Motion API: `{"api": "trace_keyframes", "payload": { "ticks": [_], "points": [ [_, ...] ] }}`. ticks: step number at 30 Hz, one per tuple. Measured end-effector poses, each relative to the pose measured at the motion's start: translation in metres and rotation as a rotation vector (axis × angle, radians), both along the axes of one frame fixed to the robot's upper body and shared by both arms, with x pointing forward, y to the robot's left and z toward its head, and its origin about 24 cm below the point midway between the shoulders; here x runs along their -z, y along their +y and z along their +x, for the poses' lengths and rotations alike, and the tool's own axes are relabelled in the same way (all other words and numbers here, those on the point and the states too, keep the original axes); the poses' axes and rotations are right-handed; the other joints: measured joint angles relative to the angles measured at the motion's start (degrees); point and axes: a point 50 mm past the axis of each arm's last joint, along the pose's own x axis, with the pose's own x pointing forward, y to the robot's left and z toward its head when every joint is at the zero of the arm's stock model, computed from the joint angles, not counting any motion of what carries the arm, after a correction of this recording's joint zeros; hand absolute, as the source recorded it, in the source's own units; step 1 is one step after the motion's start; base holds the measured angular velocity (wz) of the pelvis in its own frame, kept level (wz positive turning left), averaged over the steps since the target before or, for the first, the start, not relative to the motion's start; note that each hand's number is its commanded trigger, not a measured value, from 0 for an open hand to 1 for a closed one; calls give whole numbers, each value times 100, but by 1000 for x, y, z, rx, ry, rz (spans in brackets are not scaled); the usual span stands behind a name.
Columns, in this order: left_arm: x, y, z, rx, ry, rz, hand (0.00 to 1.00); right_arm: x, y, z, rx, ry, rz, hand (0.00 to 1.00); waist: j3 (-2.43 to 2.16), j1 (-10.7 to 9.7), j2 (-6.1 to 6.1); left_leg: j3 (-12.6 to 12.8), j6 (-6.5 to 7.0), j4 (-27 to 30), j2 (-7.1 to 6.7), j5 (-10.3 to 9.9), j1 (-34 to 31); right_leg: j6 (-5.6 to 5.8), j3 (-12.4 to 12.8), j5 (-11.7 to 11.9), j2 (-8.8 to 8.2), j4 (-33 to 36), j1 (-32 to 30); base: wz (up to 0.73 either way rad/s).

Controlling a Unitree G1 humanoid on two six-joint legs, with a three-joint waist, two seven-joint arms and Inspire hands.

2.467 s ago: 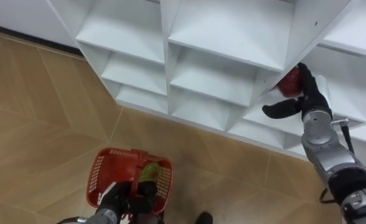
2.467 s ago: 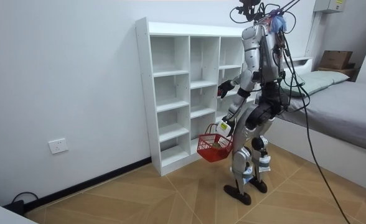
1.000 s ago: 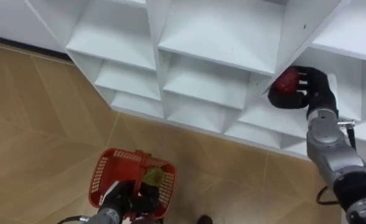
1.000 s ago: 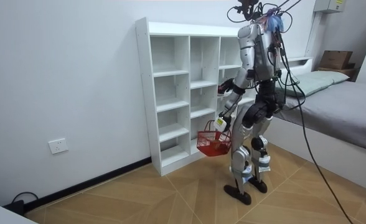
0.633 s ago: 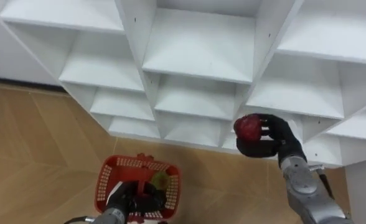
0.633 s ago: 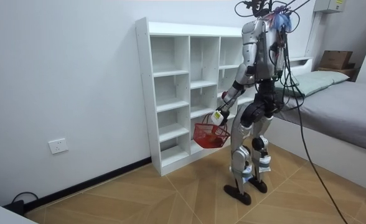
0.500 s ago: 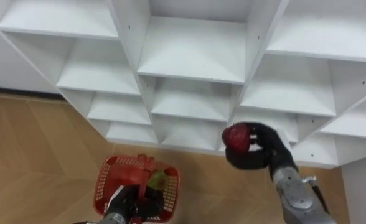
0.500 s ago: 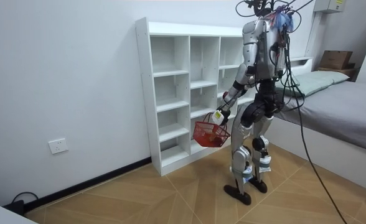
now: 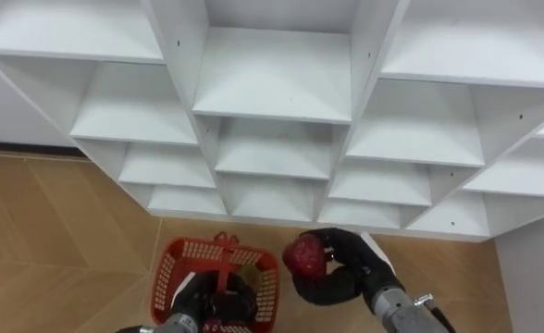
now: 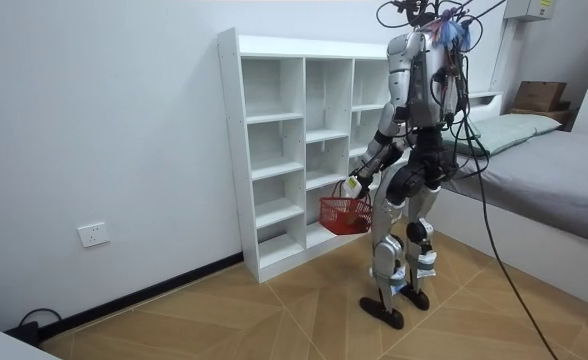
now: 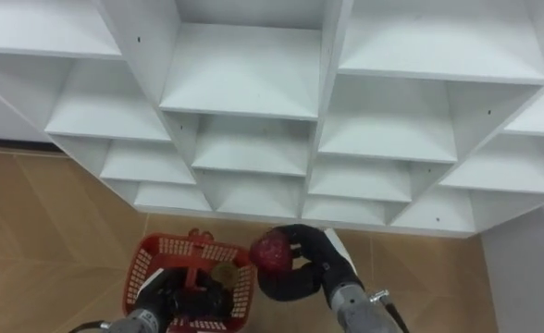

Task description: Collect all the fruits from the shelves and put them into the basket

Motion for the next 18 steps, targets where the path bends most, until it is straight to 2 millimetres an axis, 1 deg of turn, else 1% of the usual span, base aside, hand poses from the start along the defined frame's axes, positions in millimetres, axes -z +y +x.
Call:
{"api": "trace_keyframes", "payload": {
  "ticks": [6, 8, 13, 15, 18],
  "points": [
    [1, -5, -2, 36, 1, -13, 100, 14, -1, -10, -47, 70, -40, 100, 8, 21, 15, -5, 0, 0, -4, 0, -5, 2, 21, 0, 0, -6, -7, 0],
    [1, -7, -2, 45, 4, -29, 100, 15, -1, -11, -51, 78, -40, 100, 13, 31, 28, -5, 0, -9, -4, 0, -9, 3, 35, 1, 0, 4, -31, -4],
    [1, -9, -3, 60, 8, -45, 100, 17, -1, -8, -53, 84, -52, 100, 12, 68, 108, -5, 0, -23, -9, 0, -22, 5, 57, 2, 1, 29, -68, -1],
    [1, -9, -2, 63, 7, -49, 100, 15, 0, -2, -57, 67, -56, 100, 21, 68, 139, -11, -1, -9, -8, 0, -76, 4, 52, 2, -1, 57, -121, 0],
    [1, -11, -2, 73, 9, -61, 100, 14, 0, 4, -62, 60, -67, 100, 26, 69, 148, -12, 0, 3, -10, 0, -104, 4, 51, -1, -6, 81, -147, 0]
  ]
}}
